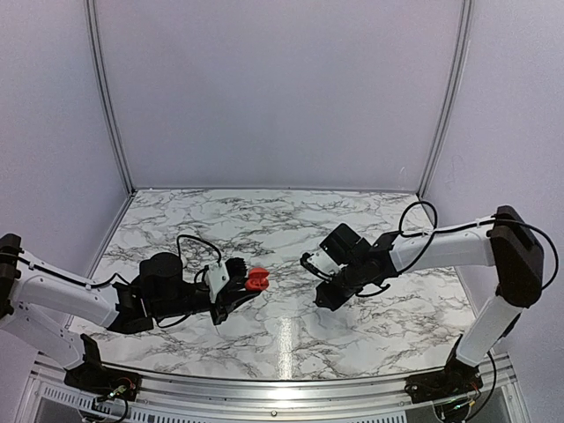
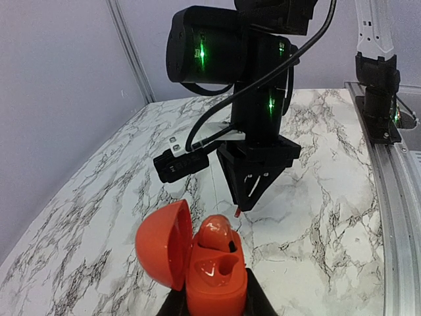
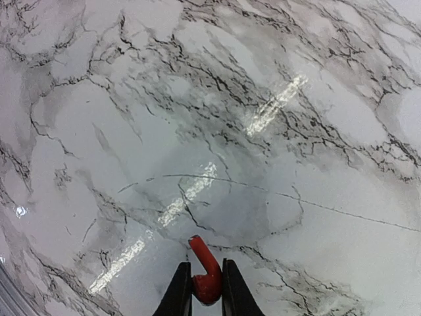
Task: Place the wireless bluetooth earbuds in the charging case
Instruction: Place the left earbud at the center of the board.
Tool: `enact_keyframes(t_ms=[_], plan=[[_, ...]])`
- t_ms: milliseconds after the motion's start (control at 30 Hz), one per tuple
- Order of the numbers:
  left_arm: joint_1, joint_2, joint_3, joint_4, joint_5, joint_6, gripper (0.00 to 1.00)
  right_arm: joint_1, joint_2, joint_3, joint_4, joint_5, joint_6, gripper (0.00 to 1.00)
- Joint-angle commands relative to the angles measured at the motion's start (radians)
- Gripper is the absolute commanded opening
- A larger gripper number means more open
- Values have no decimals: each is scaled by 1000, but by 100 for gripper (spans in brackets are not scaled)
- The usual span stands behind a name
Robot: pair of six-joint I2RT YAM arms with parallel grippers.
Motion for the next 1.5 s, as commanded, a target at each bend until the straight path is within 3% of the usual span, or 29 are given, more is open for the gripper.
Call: enact_keyframes(t_ms=[0, 267, 433, 867, 1133, 1300, 1467], plan=[[5, -21, -7, 36, -12, -18, 0, -14, 36, 0, 176, -11, 40, 9], [5, -19, -11, 36, -18, -11, 0, -14, 111, 9, 205, 10, 50, 22], [5, -12, -7, 36, -17, -8, 0, -13, 111, 0, 209, -24, 47, 40], [6, -4, -4, 38, -14, -9, 0, -16, 44, -59, 199, -220, 17, 40], [6, -11, -1, 38, -15, -12, 0, -13, 114, -29, 275, -373, -8, 40], [14, -32, -8, 38, -9, -33, 0, -9, 166, 53, 256, -412, -56, 39], [27, -66, -22, 39, 7, -60, 0, -8, 115, 109, 162, -359, -131, 36]])
